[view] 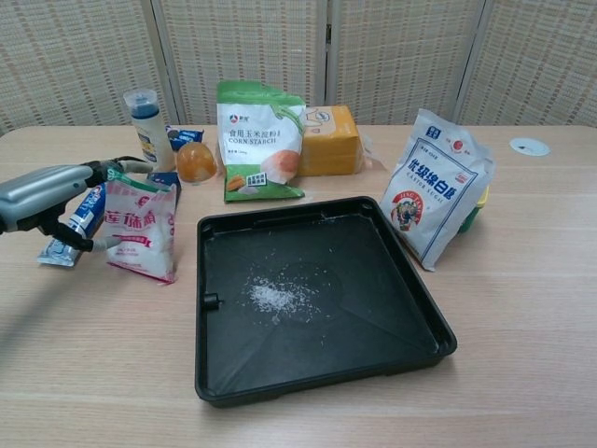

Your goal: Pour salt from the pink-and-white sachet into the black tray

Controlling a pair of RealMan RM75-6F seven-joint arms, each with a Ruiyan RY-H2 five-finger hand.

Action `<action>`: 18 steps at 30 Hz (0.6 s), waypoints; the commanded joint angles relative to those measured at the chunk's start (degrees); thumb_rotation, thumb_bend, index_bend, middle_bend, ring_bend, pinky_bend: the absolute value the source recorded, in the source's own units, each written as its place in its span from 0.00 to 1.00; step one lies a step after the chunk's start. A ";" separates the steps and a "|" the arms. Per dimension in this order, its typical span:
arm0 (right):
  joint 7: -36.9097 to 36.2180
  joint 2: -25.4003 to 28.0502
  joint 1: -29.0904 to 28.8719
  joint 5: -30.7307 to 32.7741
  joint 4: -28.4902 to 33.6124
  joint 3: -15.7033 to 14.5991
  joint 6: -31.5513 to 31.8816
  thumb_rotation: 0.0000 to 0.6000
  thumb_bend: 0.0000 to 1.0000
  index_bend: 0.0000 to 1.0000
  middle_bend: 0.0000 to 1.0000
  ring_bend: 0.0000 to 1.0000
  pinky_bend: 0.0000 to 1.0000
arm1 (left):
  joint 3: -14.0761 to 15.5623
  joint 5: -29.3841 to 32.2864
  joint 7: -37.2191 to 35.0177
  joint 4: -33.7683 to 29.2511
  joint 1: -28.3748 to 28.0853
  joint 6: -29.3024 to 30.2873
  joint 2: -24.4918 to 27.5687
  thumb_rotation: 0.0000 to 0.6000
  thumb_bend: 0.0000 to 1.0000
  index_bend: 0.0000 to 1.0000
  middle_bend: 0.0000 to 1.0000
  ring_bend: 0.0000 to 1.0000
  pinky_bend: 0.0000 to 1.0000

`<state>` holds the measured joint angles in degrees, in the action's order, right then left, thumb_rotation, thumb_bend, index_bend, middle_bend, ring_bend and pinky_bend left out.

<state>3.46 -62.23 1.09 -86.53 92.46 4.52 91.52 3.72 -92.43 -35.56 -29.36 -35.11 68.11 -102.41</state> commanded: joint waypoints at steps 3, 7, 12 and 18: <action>-0.23 -0.07 0.07 -0.17 -0.18 -0.03 0.20 1.00 0.34 0.04 0.01 0.04 0.00 | -1.69 2.74 5.29 -10.31 1.41 -1.56 6.19 1.00 0.29 0.00 0.00 0.00 0.00; -0.33 0.00 0.14 -0.25 -0.24 -0.04 0.34 1.00 0.34 0.04 0.01 0.04 0.00 | -2.70 4.07 7.63 -15.94 2.65 -0.54 9.63 1.00 0.29 0.00 0.00 0.00 0.00; -0.59 0.39 0.12 -0.38 -0.16 0.08 0.49 1.00 0.34 0.04 0.01 0.04 0.00 | -4.73 7.14 13.15 -25.45 5.34 1.76 15.59 1.00 0.29 0.00 0.00 0.00 0.00; -1.82 0.71 -0.37 -0.33 -0.30 0.20 -0.35 1.00 0.34 0.04 0.01 0.04 0.00 | -7.45 13.65 22.39 -38.81 9.29 2.97 23.06 1.00 0.31 0.00 0.00 0.00 0.00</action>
<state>1.67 -61.52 0.74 -86.87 92.19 4.69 91.21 -1.99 -82.38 -17.74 -62.50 -28.29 70.06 -83.43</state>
